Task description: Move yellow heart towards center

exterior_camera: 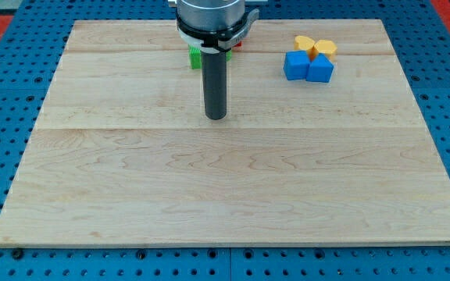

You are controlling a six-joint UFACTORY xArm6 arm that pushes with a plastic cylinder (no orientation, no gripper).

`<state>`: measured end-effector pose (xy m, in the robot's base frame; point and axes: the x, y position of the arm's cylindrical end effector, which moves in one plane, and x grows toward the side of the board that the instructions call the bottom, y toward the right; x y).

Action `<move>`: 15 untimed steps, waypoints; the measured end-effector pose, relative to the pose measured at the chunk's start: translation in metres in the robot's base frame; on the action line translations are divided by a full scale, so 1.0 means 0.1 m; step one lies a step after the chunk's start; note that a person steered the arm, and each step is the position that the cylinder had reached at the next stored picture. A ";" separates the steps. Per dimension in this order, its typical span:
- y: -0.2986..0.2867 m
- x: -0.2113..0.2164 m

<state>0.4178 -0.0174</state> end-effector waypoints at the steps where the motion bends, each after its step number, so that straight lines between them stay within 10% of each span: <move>1: 0.00 -0.01; 3: 0.31 -0.02; 6: 2.51 -0.46; 10: 2.41 -1.76; 15: 1.49 -1.37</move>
<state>0.2807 0.1313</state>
